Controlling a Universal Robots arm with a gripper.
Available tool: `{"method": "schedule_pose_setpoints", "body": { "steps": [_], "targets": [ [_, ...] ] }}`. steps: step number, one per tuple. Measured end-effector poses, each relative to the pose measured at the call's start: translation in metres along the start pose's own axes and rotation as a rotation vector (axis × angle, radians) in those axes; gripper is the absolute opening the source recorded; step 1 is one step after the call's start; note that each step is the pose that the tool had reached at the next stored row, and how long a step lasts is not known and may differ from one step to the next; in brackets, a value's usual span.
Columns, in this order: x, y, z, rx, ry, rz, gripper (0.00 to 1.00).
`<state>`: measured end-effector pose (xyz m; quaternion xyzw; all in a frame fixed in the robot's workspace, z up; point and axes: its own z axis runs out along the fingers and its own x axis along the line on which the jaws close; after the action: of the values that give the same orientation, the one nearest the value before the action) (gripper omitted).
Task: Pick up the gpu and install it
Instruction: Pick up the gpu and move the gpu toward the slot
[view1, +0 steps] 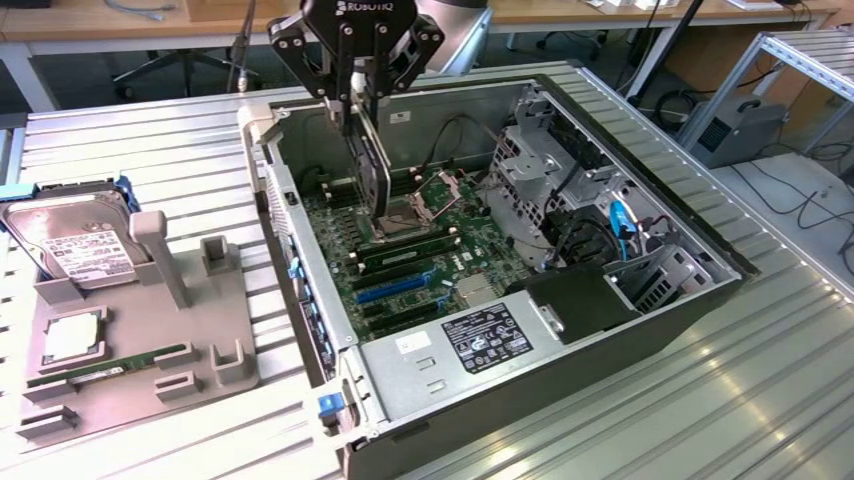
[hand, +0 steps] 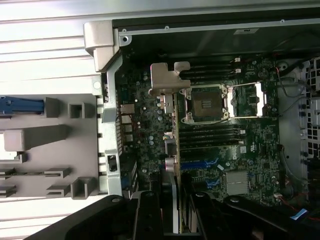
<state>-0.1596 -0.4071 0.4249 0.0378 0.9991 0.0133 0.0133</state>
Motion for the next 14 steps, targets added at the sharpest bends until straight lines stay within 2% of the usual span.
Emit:
{"method": "schedule_pose_setpoints", "body": {
  "steps": [6, 14],
  "targets": [
    [-0.005, 0.0003, 0.0008, 0.0000, 0.0000, 0.000, 0.27],
    [-0.016, 0.0011, 0.0033, 0.0000, 0.0000, 0.000, 0.27]
  ]
}}
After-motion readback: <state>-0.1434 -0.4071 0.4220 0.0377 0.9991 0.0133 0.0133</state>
